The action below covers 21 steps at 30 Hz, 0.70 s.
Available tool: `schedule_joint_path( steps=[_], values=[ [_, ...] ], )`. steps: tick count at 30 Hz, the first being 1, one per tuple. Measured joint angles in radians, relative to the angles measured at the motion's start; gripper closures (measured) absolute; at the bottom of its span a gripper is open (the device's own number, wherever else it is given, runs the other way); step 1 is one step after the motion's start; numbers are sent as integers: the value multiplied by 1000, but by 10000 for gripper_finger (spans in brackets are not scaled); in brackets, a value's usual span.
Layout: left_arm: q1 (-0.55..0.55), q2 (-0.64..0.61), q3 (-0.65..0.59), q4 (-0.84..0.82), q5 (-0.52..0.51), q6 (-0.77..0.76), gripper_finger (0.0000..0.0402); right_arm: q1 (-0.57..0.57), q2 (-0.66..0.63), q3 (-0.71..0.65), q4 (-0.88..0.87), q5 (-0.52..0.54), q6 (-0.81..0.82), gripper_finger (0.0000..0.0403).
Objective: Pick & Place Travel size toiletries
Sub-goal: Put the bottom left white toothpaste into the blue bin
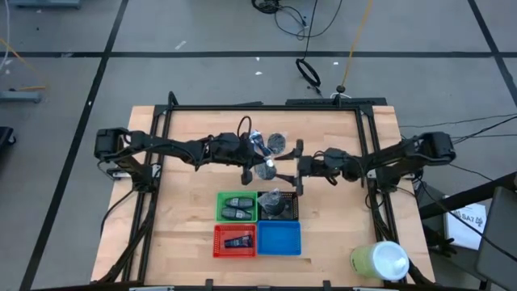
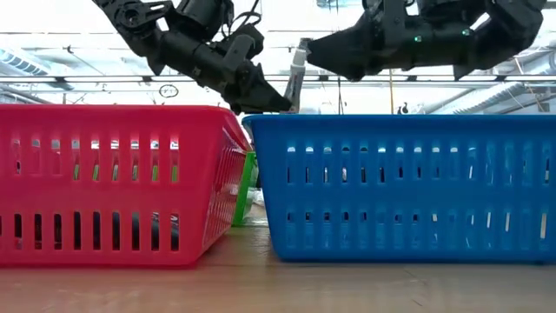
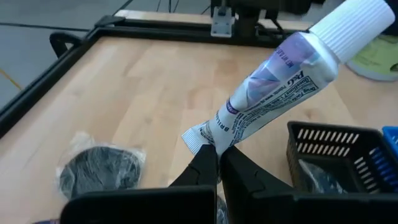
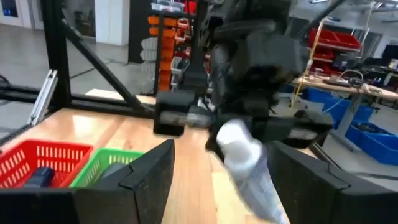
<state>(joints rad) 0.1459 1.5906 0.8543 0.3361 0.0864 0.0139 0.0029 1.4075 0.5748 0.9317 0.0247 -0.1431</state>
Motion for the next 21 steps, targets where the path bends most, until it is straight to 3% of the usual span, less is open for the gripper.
schedule_joint_path(
  steps=[10,21],
  values=[
    [-29,-2,0,29,20,-8,401,-4,97,8,120,57,-49,150],
    [-52,-2,0,74,19,-10,401,-5,98,9,125,53,-53,167]
  ],
)
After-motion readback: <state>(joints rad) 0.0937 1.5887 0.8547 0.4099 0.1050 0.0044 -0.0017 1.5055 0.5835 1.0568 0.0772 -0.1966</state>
